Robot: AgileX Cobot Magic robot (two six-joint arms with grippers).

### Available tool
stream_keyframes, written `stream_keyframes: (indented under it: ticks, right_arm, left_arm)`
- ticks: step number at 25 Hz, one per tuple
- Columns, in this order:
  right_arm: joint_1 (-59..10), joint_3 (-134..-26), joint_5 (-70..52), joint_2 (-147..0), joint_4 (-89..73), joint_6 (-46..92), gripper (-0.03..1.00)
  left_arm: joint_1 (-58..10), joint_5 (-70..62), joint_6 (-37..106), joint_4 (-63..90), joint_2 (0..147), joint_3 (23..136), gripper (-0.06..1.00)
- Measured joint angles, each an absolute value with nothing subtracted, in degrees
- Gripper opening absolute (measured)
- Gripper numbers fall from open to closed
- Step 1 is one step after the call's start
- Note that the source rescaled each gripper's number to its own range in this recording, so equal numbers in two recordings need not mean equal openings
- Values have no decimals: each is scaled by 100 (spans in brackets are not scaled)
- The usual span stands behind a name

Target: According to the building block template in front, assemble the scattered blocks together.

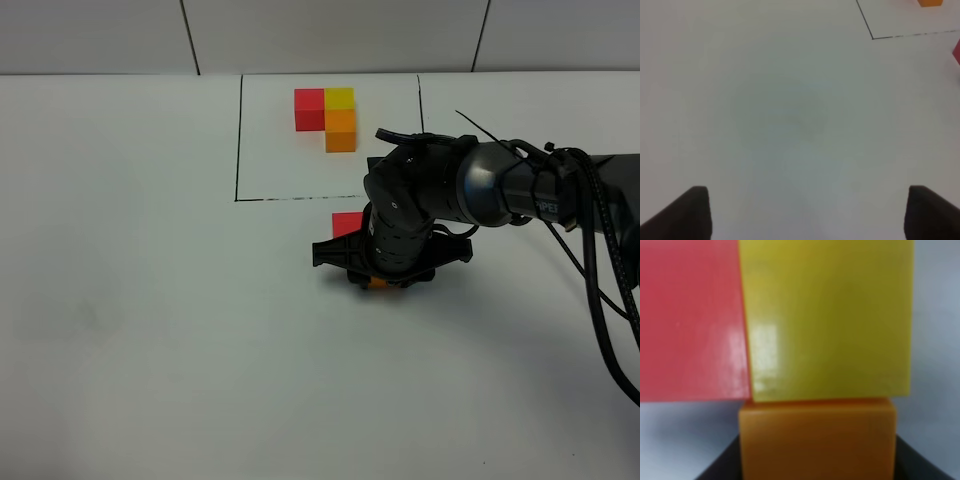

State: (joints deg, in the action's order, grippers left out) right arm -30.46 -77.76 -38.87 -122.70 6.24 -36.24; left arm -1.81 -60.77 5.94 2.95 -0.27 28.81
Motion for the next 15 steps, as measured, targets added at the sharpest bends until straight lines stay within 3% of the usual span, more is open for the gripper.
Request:
stream_keyframes:
  ticks: [15]
  right_arm:
    - [-3046,-7788,-3948,-12270,629,-3624,1]
  left_arm:
    - [-181,-6077,589,295,-27,2881,72]
